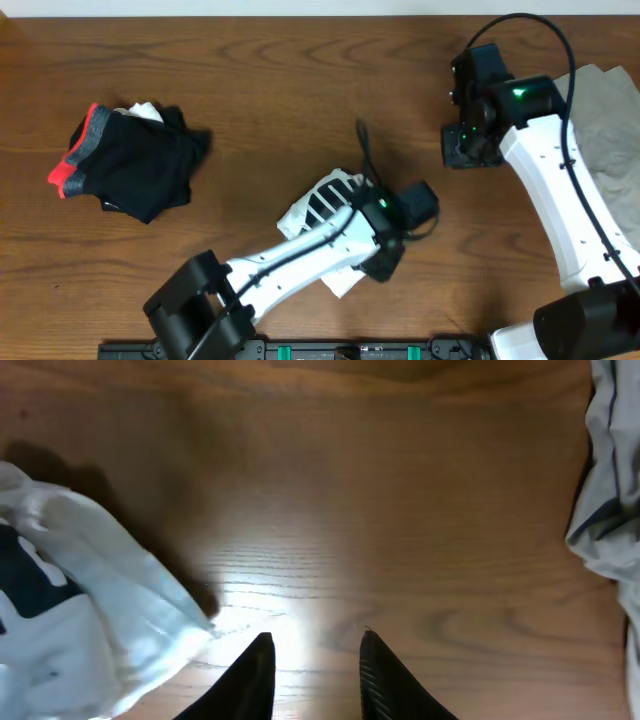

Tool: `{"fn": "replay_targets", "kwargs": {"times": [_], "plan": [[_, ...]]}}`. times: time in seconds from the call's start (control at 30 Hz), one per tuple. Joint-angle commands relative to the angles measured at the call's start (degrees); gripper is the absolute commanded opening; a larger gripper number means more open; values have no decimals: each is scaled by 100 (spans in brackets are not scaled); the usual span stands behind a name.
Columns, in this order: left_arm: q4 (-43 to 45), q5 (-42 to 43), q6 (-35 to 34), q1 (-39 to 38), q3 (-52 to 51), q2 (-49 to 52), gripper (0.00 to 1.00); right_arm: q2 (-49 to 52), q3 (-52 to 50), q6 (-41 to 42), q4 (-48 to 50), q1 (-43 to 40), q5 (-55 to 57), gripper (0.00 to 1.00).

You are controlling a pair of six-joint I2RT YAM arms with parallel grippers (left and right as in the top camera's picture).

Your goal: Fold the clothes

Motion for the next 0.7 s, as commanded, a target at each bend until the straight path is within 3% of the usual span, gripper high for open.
{"fn": "replay_targets", "kwargs": {"times": [0.0, 0.17, 0.3, 0.37, 0.43, 0.53, 0.67], "plan": [[-243, -787, 409, 13, -42, -332, 47, -7, 13, 101, 2, -271, -374, 28], [-457, -1808, 284, 505, -39, -1241, 48, -7, 13, -892, -74, -431, -1694, 26], [-15, -1862, 190, 1497, -39, -1915, 48, -2, -4, -1821, -232, -278, -2828, 25], [229, -1858, 7, 1987, -42, -2004, 48, -2, -52, -1888, -181, -184, -3254, 21], [514, -1558, -79, 2492, -52, -1963, 49, 7, -149, -1882, -24, -105, -3692, 18], [876, -310, -79, 3128, -87, -1679, 49, 39, -446, -1641, 343, -35, -4513, 17], [857, 789, -79, 3499, -90, -986, 48, 44, -1204, -1646, 1088, 44, -5705, 18]]}}
